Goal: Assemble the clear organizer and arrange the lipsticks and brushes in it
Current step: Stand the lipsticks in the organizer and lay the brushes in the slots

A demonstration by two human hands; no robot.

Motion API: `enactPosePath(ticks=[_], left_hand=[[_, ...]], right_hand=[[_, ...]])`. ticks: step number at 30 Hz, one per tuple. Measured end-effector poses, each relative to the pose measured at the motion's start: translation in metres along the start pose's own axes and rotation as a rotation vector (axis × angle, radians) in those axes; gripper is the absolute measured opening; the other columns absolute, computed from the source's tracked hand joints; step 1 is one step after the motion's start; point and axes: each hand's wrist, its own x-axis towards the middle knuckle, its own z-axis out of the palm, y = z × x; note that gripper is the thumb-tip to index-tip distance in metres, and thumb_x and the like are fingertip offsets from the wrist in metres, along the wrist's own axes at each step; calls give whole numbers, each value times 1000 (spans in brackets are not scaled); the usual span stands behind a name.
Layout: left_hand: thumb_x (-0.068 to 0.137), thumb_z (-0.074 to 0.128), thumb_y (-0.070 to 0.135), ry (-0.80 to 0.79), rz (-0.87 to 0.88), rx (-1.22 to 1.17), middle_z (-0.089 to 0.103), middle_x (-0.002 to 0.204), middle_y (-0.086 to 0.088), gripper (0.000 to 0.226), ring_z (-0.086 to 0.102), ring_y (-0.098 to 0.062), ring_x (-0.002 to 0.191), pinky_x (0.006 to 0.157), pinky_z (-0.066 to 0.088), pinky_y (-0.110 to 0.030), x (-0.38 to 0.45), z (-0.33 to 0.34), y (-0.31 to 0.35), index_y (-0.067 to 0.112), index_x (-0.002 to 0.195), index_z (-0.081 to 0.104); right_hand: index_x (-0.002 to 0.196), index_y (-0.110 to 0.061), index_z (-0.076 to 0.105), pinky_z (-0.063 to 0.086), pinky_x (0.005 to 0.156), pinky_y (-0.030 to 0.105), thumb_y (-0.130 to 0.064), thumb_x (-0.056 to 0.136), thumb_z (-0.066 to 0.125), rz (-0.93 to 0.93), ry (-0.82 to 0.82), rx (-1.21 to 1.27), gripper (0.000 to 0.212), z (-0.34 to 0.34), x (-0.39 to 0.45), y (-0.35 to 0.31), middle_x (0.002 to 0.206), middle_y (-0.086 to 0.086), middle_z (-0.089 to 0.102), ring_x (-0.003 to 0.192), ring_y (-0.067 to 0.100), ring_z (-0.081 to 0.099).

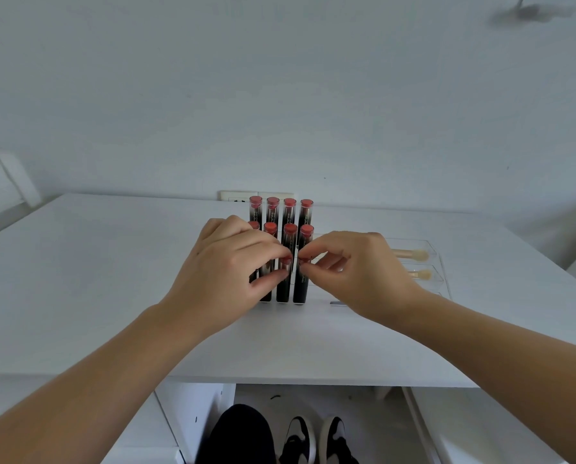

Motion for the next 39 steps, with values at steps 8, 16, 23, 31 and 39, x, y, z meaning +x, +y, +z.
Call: enactPosePath(ticks=[8, 16, 23, 31, 39], left_hand=[[83, 76, 32, -11, 5, -1, 75, 98, 10, 18, 58, -19, 93, 87, 34, -29, 0, -1, -1, 21, 98, 80], [84, 77, 35, 25, -7, -22, 74, 100, 8, 23, 56, -17, 94, 87, 34, -29, -2, -3, -1, 19, 100, 79], [90, 62, 22, 68, -34, -24, 73, 99, 6, 21, 60, -21, 92, 87, 34, -29, -9, -13, -12, 16, 101, 78], [88, 61, 19, 36, -33, -21, 73, 99, 9, 22, 56, -20, 93, 88, 33, -30, -10, -12, -14, 18, 101, 79], [89, 65, 32, 5, -27, -33, 74, 98, 13, 22, 55, -17, 93, 88, 32, -30, -11, -9, -16, 20, 101, 79]], right_hand=[[92, -21, 79, 55, 73, 23, -14, 87, 73, -38, -3, -35, 10, 0, 1, -2, 86, -10, 75, 77, 2, 69], [93, -20, 78, 54, 71, 21, -15, 87, 74, -35, -3, -37, 9, 0, 0, -2, 86, -10, 75, 77, 2, 68], [91, -22, 76, 55, 72, 23, -15, 87, 73, -36, 0, -53, 9, 0, -2, -1, 85, -13, 73, 76, 1, 68], [91, -24, 75, 56, 70, 23, -16, 87, 74, -59, 3, -39, 9, -4, -3, 0, 88, -14, 72, 79, 1, 69], [89, -21, 76, 56, 73, 30, -15, 85, 72, 16, 40, -132, 8, -38, -6, 15, 81, -11, 72, 75, 6, 68]])
